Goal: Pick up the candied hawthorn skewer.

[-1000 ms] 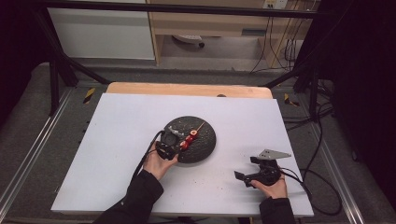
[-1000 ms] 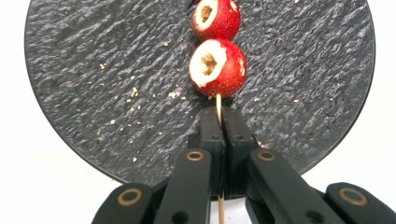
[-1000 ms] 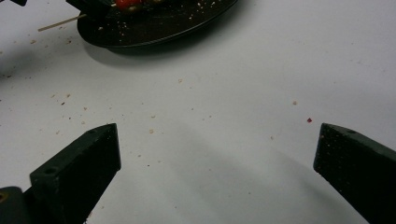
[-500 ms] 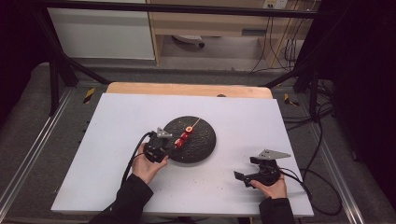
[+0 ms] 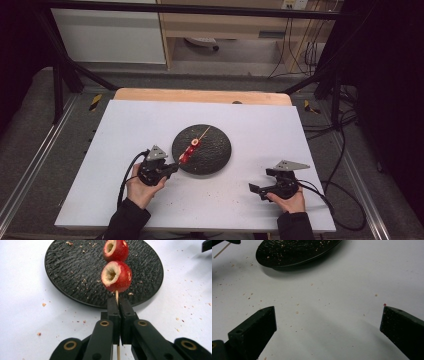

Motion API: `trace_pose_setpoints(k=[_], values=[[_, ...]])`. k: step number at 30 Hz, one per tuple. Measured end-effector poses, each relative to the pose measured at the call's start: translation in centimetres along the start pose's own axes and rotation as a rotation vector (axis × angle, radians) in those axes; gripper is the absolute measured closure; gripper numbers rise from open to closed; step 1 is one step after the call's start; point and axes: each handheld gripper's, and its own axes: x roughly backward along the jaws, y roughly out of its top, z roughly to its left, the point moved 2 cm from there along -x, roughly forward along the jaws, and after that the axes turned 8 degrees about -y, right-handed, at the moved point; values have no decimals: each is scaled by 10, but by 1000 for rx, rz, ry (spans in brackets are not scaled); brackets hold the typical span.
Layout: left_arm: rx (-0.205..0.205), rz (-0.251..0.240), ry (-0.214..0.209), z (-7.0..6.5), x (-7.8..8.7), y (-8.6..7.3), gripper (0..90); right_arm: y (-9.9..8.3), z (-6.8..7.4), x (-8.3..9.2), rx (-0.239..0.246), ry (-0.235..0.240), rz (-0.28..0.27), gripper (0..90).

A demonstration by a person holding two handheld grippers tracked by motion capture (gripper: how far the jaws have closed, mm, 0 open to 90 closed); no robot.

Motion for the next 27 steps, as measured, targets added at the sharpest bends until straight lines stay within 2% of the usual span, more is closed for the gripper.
trace_pose_setpoints(k=[8, 11, 12, 15, 27], values=[[-8, -40, -23, 2, 10, -17, 881, 2, 4, -1, 2, 4, -4, 15], [-13, -59, -32, 2, 14, -21, 881, 4, 6, -2, -3, 11, -10, 14], [-12, -63, -37, 3, 16, -23, 881, 4, 8, -2, -19, 15, -12, 14], [-14, -84, -47, 2, 20, -26, 881, 6, 8, -2, -14, 12, -14, 13], [-45, -121, -75, -1, 24, -37, 881, 26, 25, -9, -16, 38, -36, 13]])
